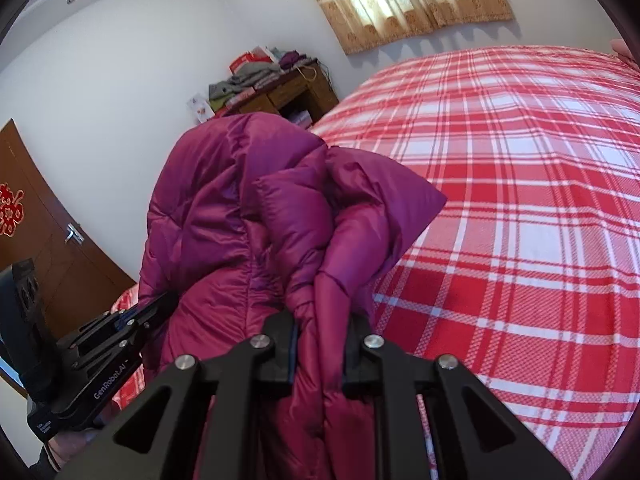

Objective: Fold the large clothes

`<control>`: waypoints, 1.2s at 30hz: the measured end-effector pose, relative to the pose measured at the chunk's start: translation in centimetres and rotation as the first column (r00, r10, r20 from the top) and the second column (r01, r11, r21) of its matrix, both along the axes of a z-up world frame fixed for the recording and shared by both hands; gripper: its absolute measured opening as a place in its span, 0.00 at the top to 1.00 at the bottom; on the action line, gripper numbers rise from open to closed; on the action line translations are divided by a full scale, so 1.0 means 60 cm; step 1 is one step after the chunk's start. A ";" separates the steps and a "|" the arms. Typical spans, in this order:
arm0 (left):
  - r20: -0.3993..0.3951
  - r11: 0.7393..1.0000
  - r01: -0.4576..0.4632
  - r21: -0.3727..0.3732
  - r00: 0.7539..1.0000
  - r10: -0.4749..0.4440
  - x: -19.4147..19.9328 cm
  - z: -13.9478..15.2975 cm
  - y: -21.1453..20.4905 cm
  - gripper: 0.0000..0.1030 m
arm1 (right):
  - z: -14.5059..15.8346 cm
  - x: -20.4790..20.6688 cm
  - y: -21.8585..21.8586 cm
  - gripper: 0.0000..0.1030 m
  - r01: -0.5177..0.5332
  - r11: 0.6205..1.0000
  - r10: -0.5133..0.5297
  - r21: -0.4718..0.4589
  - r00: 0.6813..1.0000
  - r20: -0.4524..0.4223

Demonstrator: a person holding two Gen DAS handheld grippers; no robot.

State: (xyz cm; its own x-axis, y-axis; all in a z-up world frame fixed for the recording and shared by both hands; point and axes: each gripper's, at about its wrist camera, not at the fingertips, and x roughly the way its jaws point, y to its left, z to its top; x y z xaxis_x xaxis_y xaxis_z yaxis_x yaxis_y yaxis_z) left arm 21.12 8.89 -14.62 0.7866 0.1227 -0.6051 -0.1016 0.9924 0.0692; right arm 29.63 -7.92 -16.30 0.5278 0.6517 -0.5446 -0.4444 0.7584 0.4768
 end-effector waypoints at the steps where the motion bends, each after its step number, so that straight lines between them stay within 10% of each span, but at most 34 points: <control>1: -0.004 1.000 -0.001 -0.003 1.000 0.001 0.002 -0.006 0.005 0.91 | -0.003 0.001 0.001 0.83 -0.001 1.000 0.001 -0.004 1.000 -0.005; 16: -0.031 1.000 -0.005 -0.015 1.000 0.005 0.019 -0.044 0.033 0.90 | -0.039 0.013 0.026 0.83 -0.008 0.998 0.005 -0.058 0.999 -0.050; 36: -0.031 0.995 -0.102 -0.010 0.994 0.102 0.034 -0.077 0.064 0.29 | -0.047 0.016 0.042 0.78 0.018 0.995 -0.023 -0.098 0.998 -0.053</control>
State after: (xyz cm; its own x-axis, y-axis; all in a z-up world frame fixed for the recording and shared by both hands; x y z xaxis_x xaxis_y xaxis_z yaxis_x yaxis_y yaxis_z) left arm 23.15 12.75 -19.22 0.7515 0.1942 -0.6304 -0.2004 0.9777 0.0624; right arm 30.61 -5.41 -19.09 0.5086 0.5833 -0.6333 -0.4037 0.8112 0.4230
